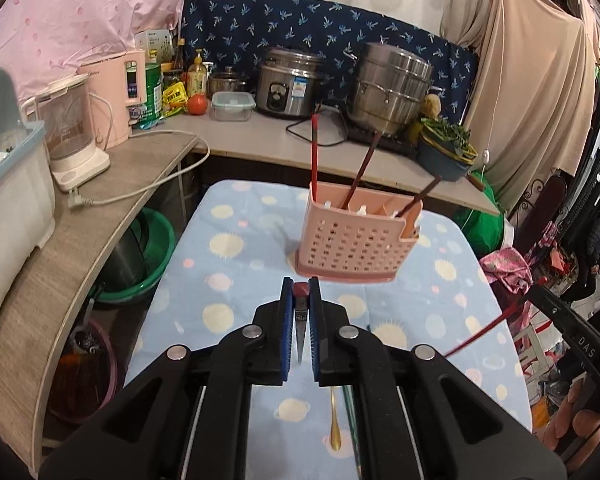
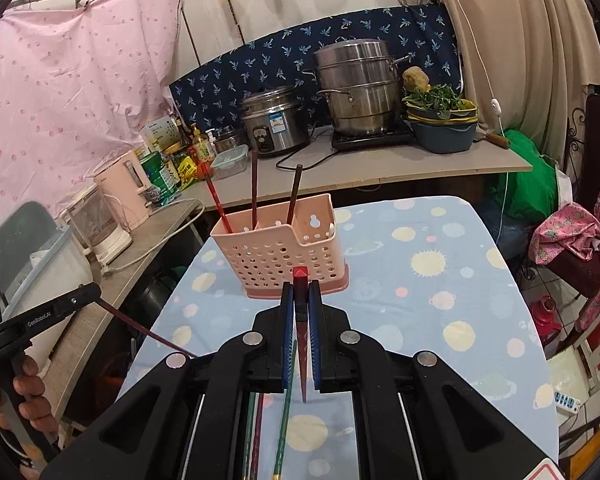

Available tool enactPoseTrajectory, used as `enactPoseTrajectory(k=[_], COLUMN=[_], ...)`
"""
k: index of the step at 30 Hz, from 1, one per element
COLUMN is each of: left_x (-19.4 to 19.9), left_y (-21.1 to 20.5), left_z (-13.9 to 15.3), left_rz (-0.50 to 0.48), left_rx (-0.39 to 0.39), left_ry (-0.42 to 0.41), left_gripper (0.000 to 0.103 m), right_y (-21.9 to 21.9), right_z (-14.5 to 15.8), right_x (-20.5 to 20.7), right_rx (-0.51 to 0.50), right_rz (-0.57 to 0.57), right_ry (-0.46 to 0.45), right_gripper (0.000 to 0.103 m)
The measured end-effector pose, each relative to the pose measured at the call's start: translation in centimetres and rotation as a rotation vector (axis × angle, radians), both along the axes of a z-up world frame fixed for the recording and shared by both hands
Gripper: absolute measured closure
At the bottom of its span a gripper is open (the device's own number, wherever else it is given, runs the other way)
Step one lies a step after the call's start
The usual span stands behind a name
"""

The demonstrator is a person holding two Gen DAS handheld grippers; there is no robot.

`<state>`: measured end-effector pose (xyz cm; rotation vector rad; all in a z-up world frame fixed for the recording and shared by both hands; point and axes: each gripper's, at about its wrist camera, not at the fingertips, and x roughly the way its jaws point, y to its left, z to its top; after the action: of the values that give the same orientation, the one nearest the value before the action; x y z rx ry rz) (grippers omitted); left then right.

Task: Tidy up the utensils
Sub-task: 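Lift both chopsticks and carry them toward the pink holder, then lower the chopsticks into the holder and open both tools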

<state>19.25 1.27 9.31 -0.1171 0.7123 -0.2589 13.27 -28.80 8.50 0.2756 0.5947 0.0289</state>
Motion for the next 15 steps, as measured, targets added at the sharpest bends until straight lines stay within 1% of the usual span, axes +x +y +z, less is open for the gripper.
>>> enactPoseTrajectory(k=[6, 9, 15], left_x=[2.2, 3.3, 6.2], left_y=[-0.6, -0.9, -1.5], left_z=[2.7, 4.6, 9.1], left_rz=[0.0, 0.006, 0.024], left_rx=[-0.021, -0.034, -0.076], left_ry=[-0.049, -0.093, -0.184], left_gripper=[0.096, 0.096, 0.096], right_y=[-1.2, -1.7, -1.8], right_z=[2.0, 3.9, 7.9], right_x=[2.2, 3.6, 7.0], right_rx=[0.046, 0.072, 0.071], right_rz=[-0.004, 0.0, 0.004], right_ry=[-0.044, -0.088, -0.18], right_gripper=[0.096, 0.096, 0.096])
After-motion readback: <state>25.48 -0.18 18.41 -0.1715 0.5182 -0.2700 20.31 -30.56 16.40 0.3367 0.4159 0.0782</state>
